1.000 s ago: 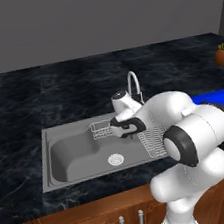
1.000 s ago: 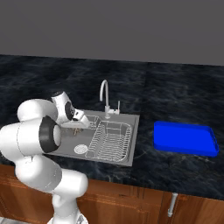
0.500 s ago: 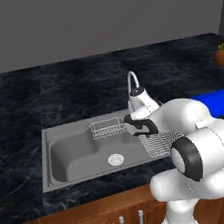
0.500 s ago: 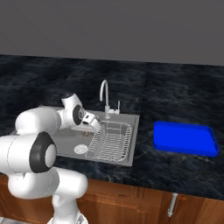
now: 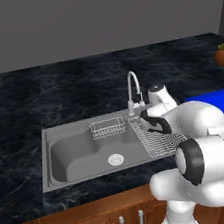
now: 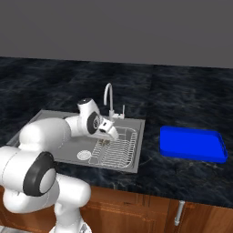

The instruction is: Pick up all produce items and place them in the sink. Turn on the sink faucet to wash them. Then turn the sink off and put them in the tray.

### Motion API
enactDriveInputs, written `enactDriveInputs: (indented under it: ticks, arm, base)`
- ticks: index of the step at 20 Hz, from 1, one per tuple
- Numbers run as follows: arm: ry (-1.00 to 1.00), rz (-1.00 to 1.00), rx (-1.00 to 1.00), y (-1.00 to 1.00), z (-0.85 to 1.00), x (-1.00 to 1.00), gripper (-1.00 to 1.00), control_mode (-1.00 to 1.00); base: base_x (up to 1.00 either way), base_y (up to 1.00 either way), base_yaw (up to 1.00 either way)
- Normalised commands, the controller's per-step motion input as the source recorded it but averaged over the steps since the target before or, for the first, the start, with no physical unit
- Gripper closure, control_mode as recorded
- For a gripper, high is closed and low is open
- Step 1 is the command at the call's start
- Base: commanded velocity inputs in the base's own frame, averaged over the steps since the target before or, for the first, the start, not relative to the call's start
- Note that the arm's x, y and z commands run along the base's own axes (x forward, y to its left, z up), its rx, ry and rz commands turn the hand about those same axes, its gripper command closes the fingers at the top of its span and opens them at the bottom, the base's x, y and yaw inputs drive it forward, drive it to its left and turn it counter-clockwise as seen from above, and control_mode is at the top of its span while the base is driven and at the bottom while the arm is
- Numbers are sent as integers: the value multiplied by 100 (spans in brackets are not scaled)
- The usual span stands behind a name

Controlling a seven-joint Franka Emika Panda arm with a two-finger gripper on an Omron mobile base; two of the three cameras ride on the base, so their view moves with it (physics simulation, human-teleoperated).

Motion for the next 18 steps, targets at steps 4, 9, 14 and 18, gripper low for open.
enactDriveInputs:
  ticks: [4,9,14,18]
  arm:
    - [0,-4,0,-61,24,0,100,-100]
    - [0,-3,0,-62,21,0,100,-100]
    - [0,-1,0,-67,18,0,100,-100]
    - [0,-1,0,-64,23,1,100,-100]
  base:
    - [0,0,0]
    - [0,0,0]
    - [0,0,0]
    - [0,0,0]
